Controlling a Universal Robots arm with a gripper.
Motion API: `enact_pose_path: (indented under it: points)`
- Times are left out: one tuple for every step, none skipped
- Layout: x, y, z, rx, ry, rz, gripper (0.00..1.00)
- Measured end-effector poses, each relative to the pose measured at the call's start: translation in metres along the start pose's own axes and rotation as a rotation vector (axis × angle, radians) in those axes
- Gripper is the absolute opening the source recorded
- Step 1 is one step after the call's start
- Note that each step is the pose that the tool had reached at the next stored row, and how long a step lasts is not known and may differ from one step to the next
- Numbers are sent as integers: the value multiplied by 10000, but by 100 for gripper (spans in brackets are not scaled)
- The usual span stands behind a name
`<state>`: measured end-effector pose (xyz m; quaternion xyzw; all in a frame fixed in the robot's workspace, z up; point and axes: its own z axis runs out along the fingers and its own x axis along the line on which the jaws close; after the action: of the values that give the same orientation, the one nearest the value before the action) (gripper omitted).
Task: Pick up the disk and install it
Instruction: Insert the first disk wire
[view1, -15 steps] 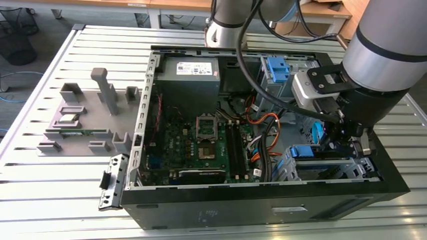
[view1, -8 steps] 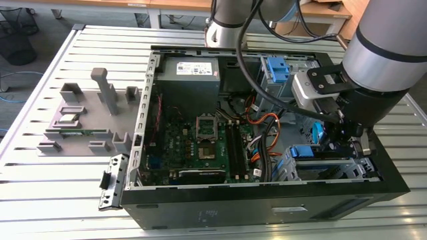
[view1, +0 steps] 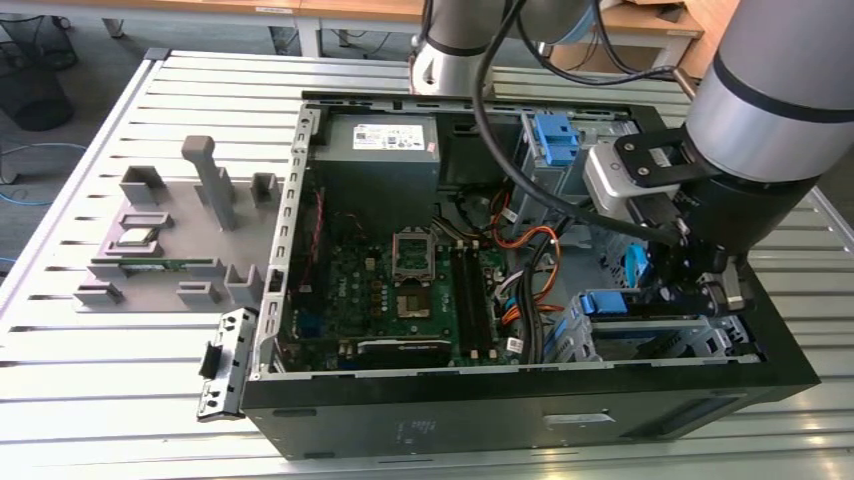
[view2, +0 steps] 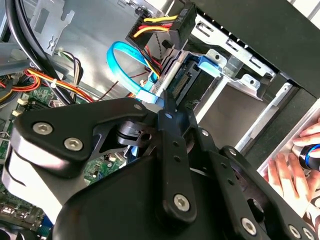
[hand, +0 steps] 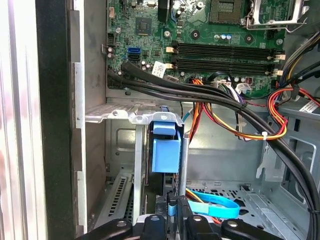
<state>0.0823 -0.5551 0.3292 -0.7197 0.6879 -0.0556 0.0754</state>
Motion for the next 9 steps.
enact_pose_path:
  points:
    - [0, -2, -11, 0, -1, 0, 24]
    - [0, -5, -24, 0, 0, 0, 24]
    - [-1, -7, -38, 0, 1, 0, 24]
    - [-1, -10, -51, 0, 1, 0, 24]
    - [-1, -13, -68, 0, 2, 0, 24]
    - [-2, -19, -102, 0, 0, 0, 24]
    - [-3, -27, -144, 0, 1, 0, 24]
    - [-4, -32, -168, 0, 1, 0, 24]
    - [-5, -42, -223, 0, 0, 0, 24]
